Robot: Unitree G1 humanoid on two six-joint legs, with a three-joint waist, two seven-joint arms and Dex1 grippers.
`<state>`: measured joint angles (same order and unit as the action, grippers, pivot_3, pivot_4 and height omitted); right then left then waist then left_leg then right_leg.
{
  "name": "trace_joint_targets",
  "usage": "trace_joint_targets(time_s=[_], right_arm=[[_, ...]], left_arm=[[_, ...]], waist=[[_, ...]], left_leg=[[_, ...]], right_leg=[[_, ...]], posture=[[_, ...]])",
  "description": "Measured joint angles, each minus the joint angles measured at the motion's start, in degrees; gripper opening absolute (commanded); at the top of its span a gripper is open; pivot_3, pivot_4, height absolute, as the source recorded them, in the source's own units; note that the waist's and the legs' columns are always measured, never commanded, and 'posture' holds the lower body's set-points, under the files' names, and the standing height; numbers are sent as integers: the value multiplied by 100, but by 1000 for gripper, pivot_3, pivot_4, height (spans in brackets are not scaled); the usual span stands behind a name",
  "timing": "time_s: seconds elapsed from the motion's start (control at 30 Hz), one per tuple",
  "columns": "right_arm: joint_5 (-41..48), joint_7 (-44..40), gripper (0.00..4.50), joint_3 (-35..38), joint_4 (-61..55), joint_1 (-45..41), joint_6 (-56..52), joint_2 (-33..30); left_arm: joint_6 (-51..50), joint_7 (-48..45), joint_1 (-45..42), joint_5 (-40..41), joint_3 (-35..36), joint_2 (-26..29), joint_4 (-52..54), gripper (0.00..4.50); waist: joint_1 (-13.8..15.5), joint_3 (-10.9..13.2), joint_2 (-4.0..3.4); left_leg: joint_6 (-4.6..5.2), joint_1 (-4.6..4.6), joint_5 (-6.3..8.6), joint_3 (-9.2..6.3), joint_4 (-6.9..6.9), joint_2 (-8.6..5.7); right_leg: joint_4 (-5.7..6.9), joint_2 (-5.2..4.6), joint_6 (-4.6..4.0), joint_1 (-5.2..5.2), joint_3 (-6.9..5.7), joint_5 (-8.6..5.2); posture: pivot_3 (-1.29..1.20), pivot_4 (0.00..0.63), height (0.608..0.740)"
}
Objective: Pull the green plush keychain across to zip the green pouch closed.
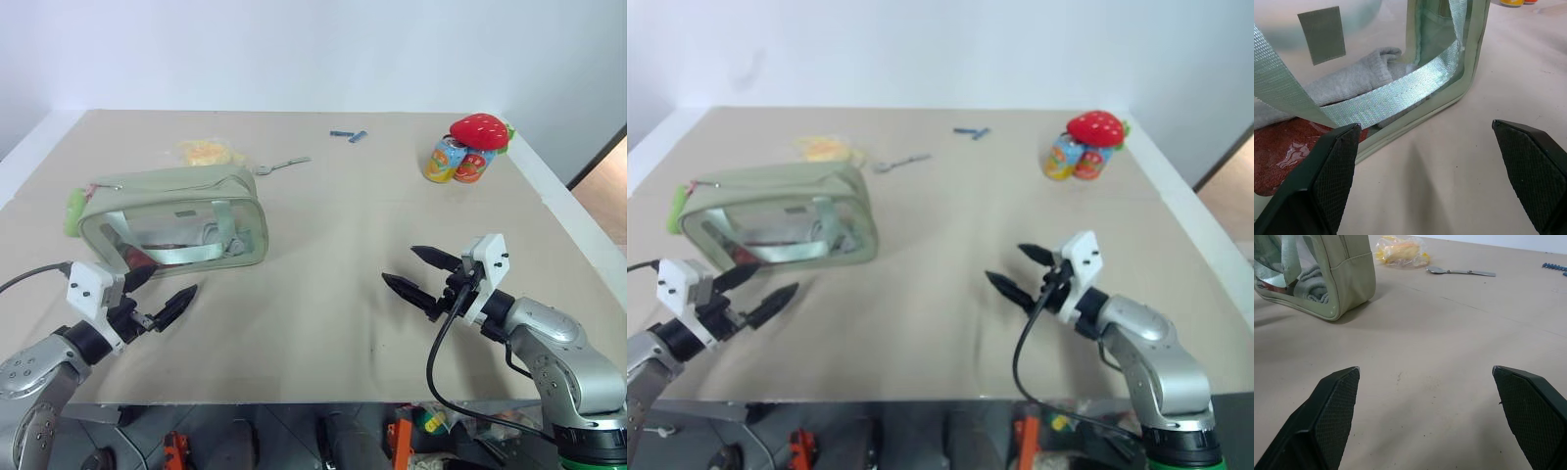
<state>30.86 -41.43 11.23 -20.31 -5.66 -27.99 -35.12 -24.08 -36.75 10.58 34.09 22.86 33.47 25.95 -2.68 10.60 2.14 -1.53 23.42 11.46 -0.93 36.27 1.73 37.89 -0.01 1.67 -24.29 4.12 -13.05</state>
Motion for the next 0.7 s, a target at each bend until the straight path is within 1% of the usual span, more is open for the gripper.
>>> trace_joint_targets(time_s=[0.07, 0.27, 0.4, 0.53, 0.7], right_arm=[[21, 1, 4500, -1, -1, -6, -33, -4], [104, 7, 4500, -28, -183, -94, -232, -36], [103, -3, 4500, -30, -185, -94, -239, -76], [102, -90, 4500, -49, -186, -94, -237, -97], [82, -315, 4500, -277, -177, -251, -212, -203]], left_arm=[[-10, 4, -2, 28, 1, -5, 0, 4448], [-153, -263, -16, 765, 53, -55, 60, 4448], [-215, -333, -17, 870, 140, 103, 56, 4448], [-215, -413, -24, 877, 177, 131, 47, 4448], [-247, -610, -88, 978, 178, 263, 48, 4448]], waist=[[0, 0, 0], [0, 0, 0], [-1, 0, 0], [-1, 0, 0], [-7, 1, -1]], left_leg=[[0, 0, 0, 0, 0, 0], [0, 0, 0, 1, 1, 2], [0, 0, 0, 1, 1, 2], [0, -1, 0, 3, 1, 1], [0, -1, 0, 5, 1, 4]], right_leg=[[0, 0, 0, 0, 0, 0], [0, 1, 0, 0, -1, 0], [0, 2, 0, 0, 0, 0], [0, 1, 0, 0, 1, 0], [0, 3, 0, -3, 1, 0]], posture=[[0, 150, 740], [0, 150, 740], [0, 150, 740], [0, 150, 740], [0, 150, 740]])
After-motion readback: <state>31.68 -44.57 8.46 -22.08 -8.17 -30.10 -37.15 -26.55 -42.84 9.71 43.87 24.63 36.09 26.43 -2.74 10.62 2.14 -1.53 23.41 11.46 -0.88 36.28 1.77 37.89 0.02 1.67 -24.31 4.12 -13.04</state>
